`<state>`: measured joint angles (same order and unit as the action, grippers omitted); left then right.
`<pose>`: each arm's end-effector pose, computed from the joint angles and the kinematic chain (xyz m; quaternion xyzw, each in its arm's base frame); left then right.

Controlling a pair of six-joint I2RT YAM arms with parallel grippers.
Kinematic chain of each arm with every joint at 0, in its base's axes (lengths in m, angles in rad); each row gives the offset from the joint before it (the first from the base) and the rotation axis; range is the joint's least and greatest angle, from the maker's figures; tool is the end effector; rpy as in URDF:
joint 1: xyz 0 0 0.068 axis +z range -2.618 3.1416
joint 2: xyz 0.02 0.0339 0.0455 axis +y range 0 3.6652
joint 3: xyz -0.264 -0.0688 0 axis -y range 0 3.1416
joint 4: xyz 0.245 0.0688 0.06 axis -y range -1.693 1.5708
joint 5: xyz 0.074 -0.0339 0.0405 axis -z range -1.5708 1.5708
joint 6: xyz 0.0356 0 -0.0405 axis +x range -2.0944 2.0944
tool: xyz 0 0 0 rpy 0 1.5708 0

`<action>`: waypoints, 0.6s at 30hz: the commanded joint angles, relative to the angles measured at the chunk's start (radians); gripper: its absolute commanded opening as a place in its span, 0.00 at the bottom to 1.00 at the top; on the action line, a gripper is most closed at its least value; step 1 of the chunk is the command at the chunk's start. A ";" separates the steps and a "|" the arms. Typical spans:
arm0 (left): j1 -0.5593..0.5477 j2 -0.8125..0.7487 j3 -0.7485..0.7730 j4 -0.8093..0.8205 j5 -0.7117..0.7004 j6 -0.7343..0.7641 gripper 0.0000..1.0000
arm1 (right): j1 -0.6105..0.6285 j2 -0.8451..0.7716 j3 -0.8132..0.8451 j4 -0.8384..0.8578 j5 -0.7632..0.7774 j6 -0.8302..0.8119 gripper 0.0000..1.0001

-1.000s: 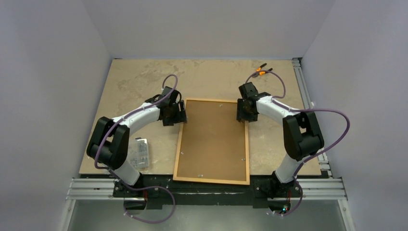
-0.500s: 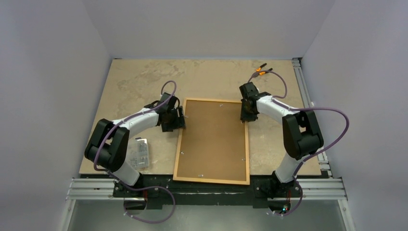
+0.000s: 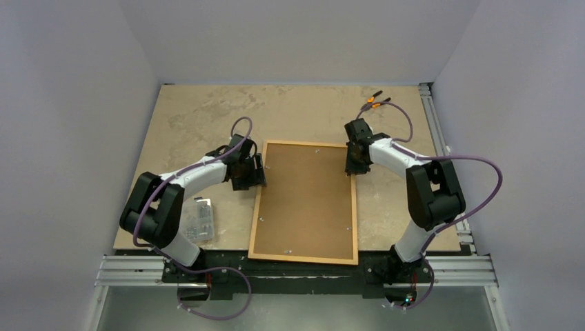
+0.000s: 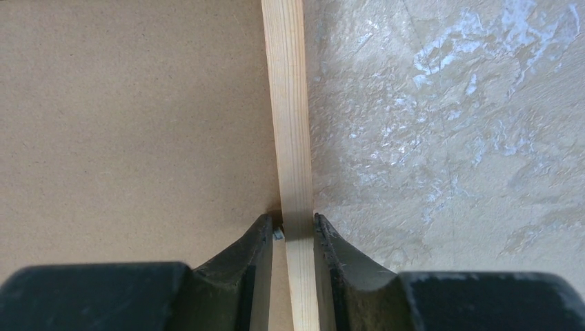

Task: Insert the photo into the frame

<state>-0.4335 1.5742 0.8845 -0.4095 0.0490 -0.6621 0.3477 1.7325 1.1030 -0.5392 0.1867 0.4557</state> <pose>0.2696 -0.1267 0.1703 -0.1052 0.9663 -0.1420 0.1870 0.3205 0.1091 0.1780 0.0712 0.9732 -0.0063 0.2187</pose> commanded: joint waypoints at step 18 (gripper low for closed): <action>-0.028 -0.175 -0.176 0.062 0.098 -0.058 0.62 | -0.059 -0.278 -0.227 0.070 -0.297 0.071 0.72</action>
<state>-0.4545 1.4261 0.7456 -0.4038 0.0978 -0.6796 0.2886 1.5246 0.9222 -0.4747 -0.0685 0.5072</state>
